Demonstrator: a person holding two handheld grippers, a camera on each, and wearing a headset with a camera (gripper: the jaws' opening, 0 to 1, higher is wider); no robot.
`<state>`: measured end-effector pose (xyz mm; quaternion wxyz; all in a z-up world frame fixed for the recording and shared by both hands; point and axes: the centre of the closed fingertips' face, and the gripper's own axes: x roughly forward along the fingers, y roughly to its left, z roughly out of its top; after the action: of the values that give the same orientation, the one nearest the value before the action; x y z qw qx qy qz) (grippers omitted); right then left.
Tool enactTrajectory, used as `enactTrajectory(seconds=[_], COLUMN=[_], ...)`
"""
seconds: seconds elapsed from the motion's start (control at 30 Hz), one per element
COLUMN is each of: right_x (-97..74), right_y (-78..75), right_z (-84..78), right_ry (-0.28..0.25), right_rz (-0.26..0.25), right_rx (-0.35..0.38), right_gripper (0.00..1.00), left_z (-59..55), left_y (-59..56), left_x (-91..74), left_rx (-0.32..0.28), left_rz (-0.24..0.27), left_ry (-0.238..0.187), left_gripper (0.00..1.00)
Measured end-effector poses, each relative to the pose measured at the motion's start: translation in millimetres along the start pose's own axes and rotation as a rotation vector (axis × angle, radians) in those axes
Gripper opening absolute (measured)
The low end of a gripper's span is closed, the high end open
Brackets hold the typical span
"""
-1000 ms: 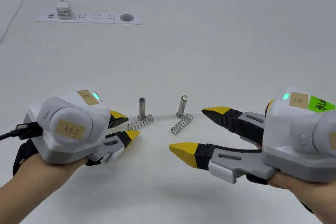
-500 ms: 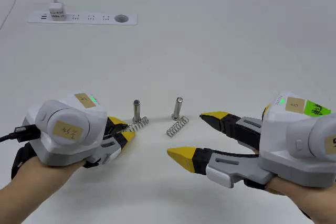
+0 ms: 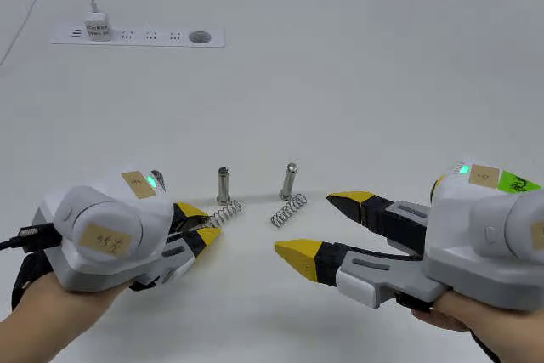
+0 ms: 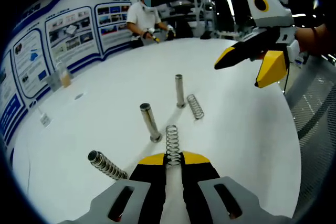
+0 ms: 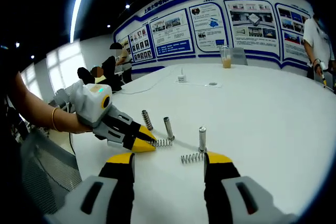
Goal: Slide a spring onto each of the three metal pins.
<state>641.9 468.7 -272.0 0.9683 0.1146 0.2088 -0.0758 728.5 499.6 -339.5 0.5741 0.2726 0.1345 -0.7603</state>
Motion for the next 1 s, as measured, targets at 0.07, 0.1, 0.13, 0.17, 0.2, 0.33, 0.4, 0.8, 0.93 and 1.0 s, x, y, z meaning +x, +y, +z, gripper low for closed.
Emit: enactTrajectory(seconds=[0.07, 0.1, 0.13, 0.17, 0.2, 0.33, 0.4, 0.8, 0.93, 1.0], right_x=[-1.1, -1.8, -2.2, -2.5, -2.6, -1.9, -0.7, 8.1, 10.1, 11.0], right_y=[0.1, -0.1, -0.2, 0.0, 0.1, 3.5, 6.0, 27.1, 32.4, 35.7], right_z=[1.4, 2.2, 2.7, 3.8, 4.5, 8.5, 11.0, 35.4, 41.9, 44.3], right_ry=[-0.01, -0.014, -0.017, -0.022, -0.025, -0.037, -0.041, -0.101, -0.113, -0.12], right_rz=[0.002, 0.002, 0.0, -0.001, -0.002, 0.01, 0.019, 0.096, 0.114, 0.131], right_rx=[0.02, 0.029, 0.031, 0.033, 0.037, 0.059, 0.057, 0.129, 0.13, 0.142], right_gripper=[0.54, 0.54, 0.54, 0.53, 0.52, 0.5, 0.5, 0.45, 0.43, 0.42], left_z=[1.6, 3.3, 4.7, 7.3, 8.9, 15.5, 19.4, 46.4, 54.1, 57.6], left_y=[-2.0, -3.6, -4.8, -7.1, -8.2, -11.8, -13.1, -17.0, -17.8, -19.5], left_x=[-3.3, -5.9, -7.6, -10.3, -11.8, -21.3, -25.4, -49.8, -57.1, -60.3], left_rx=[0.002, 0.003, 0.002, -0.005, -0.014, -0.015, -0.022, -0.058, -0.09, -0.086], left_rz=[0.002, 0.002, 0.003, 0.0, 0.0, 0.005, 0.004, 0.015, 0.027, 0.029], left_ry=[-0.008, -0.016, -0.022, -0.036, -0.044, -0.076, -0.094, -0.195, -0.233, -0.249], left_gripper=[0.1, 0.1, 0.1, 0.1, 0.1, 0.1, 0.1, 0.1, 0.1, 0.1])
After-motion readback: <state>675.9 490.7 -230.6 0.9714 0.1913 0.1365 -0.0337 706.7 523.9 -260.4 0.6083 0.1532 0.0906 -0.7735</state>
